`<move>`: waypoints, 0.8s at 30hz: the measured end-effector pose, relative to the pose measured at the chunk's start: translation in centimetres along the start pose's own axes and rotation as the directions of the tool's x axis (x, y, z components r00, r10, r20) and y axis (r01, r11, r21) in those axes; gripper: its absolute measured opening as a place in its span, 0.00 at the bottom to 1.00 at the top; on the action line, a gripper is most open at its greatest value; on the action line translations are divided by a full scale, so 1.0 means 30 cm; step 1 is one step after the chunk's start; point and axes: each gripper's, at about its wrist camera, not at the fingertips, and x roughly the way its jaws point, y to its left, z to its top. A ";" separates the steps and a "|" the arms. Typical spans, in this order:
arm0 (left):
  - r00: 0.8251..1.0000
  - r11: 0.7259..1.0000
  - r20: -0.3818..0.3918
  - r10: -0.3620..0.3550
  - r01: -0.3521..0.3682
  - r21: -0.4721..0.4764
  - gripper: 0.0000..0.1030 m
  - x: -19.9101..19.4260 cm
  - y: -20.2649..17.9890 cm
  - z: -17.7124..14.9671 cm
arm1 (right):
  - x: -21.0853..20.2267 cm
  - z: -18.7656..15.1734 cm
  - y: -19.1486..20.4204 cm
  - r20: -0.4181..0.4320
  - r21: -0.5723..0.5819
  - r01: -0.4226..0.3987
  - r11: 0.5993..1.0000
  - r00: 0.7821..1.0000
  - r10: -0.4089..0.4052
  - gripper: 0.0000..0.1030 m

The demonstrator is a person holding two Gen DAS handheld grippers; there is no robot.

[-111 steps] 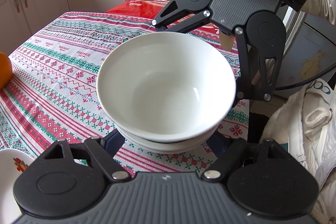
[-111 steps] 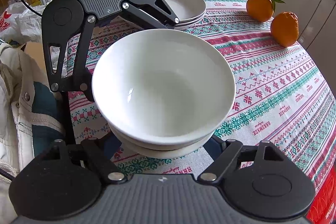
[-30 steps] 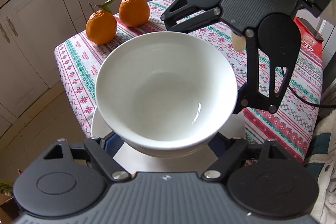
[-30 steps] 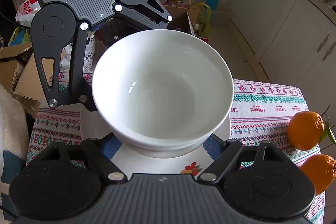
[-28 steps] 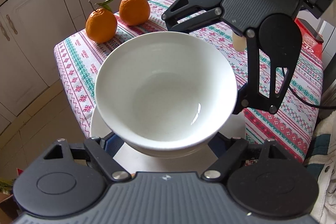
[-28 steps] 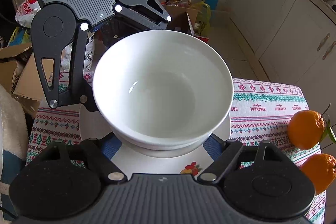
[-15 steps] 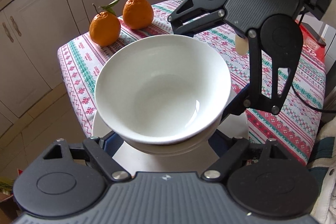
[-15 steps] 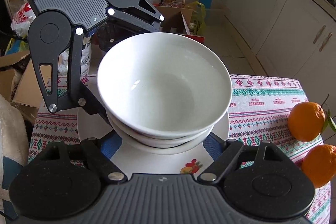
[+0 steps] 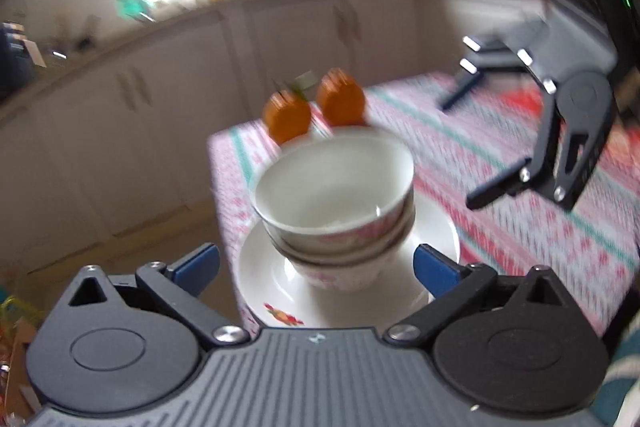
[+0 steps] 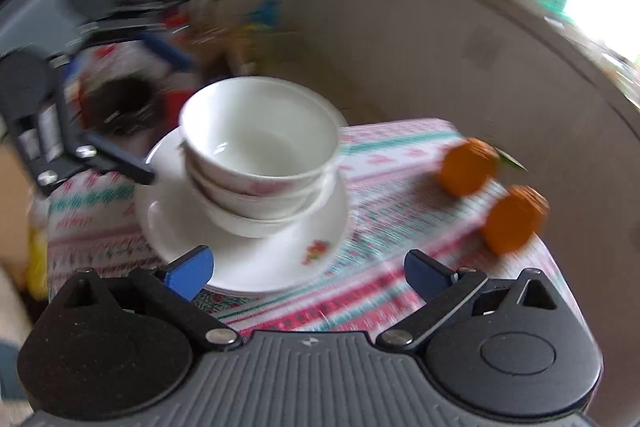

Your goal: Organize plates and bowls

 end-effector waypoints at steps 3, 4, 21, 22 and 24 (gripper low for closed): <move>0.990 0.992 0.087 0.107 -0.100 -0.072 1.00 -0.068 -0.047 -0.006 | -0.070 -0.038 0.012 0.012 0.199 0.119 0.973 0.992 -0.124 1.00; 0.985 0.985 0.097 0.142 -0.132 -0.108 1.00 -0.082 -0.062 -0.008 | -0.095 -0.055 0.022 0.009 0.272 0.150 0.950 0.987 -0.159 1.00; 0.975 0.881 -0.065 0.212 -0.220 -0.418 0.99 -0.226 -0.272 -0.041 | -0.327 -0.236 0.281 -0.061 0.575 0.361 0.734 0.913 -0.402 1.00; 0.975 0.885 -0.058 0.217 -0.221 -0.411 0.99 -0.234 -0.276 -0.038 | -0.336 -0.235 0.290 -0.057 0.575 0.365 0.732 0.911 -0.408 1.00; 0.970 0.882 -0.059 0.237 -0.240 -0.405 0.99 -0.244 -0.281 -0.030 | -0.344 -0.236 0.298 -0.053 0.578 0.368 0.729 0.908 -0.416 1.00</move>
